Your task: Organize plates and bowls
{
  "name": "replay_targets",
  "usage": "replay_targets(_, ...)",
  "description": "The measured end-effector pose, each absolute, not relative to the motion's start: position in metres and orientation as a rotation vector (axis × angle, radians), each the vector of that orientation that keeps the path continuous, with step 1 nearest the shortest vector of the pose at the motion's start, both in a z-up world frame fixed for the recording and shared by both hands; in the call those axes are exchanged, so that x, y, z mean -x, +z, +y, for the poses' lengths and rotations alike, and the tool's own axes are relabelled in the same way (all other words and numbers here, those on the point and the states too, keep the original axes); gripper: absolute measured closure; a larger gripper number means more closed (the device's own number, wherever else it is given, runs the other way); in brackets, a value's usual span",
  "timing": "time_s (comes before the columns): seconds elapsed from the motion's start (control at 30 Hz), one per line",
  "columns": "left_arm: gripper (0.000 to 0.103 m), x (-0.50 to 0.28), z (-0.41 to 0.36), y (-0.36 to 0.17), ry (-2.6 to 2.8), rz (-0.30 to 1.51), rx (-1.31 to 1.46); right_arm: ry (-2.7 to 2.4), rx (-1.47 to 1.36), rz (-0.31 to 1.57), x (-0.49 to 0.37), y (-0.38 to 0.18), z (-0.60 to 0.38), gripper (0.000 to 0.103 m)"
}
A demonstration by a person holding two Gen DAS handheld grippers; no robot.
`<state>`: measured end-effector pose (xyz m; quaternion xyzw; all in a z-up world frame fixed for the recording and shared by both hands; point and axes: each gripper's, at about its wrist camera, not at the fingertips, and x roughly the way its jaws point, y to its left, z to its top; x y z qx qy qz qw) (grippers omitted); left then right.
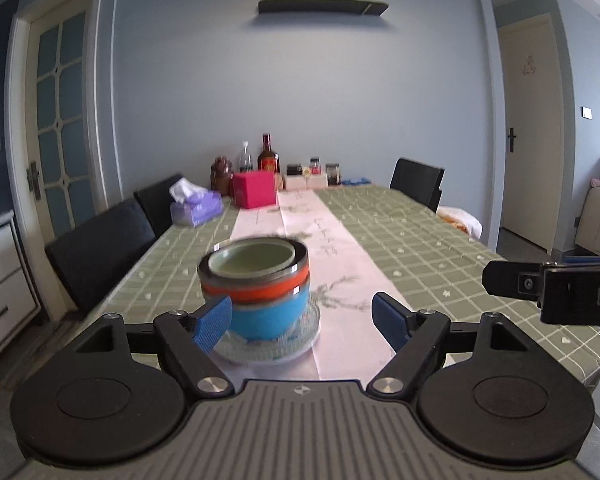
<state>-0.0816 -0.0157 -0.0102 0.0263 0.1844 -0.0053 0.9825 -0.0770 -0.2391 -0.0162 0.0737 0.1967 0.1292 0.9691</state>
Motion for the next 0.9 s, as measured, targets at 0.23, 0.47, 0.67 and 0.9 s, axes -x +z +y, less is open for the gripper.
replay_targets(0.23,0.010,0.088,-0.009,-0.021,0.011,0.419,-0.027,0.247,-0.139,0.451,0.083,-0.036,-0.231,0.006)
replay_targets(0.47,0.010,0.090,-0.009,-0.021,0.025,0.404,-0.020,0.243,-0.158,0.448,0.086,-0.038,-0.231,0.006)
replay_targets(0.67,0.010,0.090,-0.011,-0.022,0.017,0.407,-0.023,0.245,-0.156,0.443,0.088,-0.038,-0.232,0.006)
replay_targets(0.9,0.010,0.089,-0.009,-0.022,0.018,0.421,-0.008,0.236,-0.171,0.437,0.090,-0.036,-0.235,0.006)
